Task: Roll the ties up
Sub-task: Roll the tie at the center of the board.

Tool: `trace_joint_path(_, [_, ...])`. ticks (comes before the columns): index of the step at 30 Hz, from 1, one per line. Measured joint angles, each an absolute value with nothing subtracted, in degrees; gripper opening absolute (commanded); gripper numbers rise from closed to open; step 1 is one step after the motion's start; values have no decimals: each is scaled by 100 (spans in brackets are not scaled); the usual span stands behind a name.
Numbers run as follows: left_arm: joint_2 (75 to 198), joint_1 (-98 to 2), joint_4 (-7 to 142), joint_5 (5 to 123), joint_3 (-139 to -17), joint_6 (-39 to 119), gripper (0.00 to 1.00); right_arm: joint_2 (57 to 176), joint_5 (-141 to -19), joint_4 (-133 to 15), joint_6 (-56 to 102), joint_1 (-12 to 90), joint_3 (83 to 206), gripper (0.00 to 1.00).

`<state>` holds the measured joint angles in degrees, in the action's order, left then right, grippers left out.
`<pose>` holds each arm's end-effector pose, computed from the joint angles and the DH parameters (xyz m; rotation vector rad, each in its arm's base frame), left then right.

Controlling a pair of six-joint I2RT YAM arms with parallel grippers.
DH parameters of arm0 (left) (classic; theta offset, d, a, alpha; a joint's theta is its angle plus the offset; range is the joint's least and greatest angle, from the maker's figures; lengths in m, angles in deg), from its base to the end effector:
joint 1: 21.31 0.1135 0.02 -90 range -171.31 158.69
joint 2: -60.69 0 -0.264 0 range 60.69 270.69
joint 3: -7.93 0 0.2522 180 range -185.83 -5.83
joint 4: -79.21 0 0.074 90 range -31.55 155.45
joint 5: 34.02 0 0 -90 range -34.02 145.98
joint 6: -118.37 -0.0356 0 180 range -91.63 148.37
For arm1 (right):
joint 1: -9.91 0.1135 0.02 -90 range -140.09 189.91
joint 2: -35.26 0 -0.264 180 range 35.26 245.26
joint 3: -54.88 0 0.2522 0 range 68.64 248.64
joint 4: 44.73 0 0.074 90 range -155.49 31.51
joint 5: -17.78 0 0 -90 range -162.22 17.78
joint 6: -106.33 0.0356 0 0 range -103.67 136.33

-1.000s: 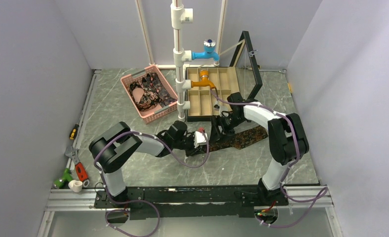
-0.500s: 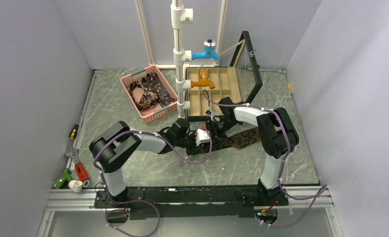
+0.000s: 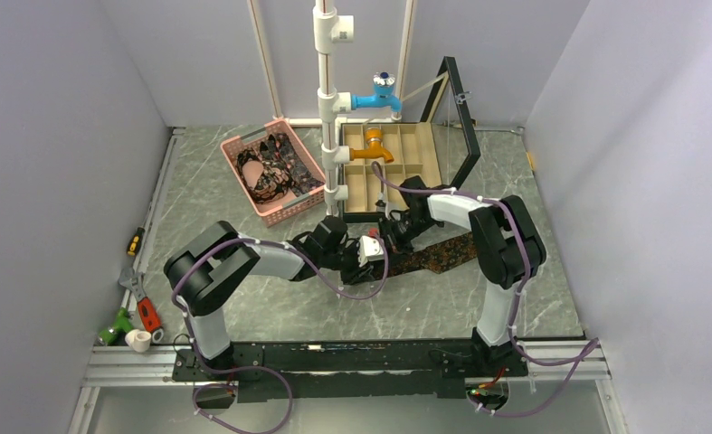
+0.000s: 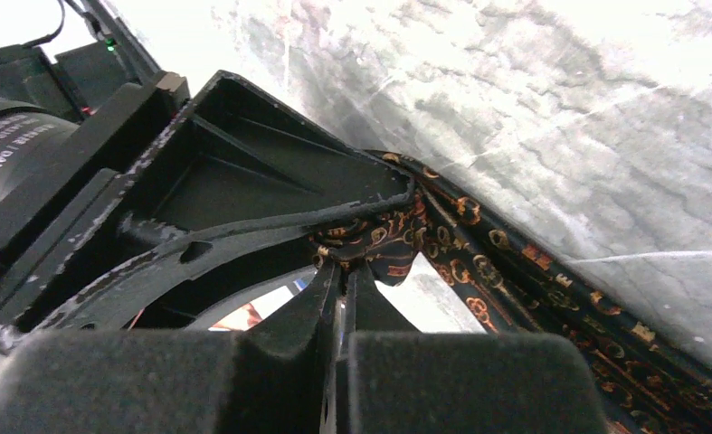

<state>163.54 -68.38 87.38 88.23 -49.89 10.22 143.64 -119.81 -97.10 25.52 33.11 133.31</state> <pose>0.2178 -0.2621 0.1300 1.4676 1.6980 -0.8992 0.2974 0.1561 0.1410 0.4199 -2.7437 -1.2268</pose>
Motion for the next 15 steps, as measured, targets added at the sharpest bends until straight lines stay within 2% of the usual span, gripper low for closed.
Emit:
trace_joint_path(1, [16356, -6836, 8740, 8823, -4989, 1020, 54, 14368, -11957, -9725, 2522, 3309, 13333, 0])
trace_joint_path(4, [16371, -6777, 8815, 8924, -4949, 1048, 65, 14447, -11743, -9747, 2336, 3243, 13333, 0])
trace_joint_path(15, [16542, -6702, 10515, 9311, -4202, 1007, 77, 14569, -11387, -9874, 1776, 3001, 13377, 0])
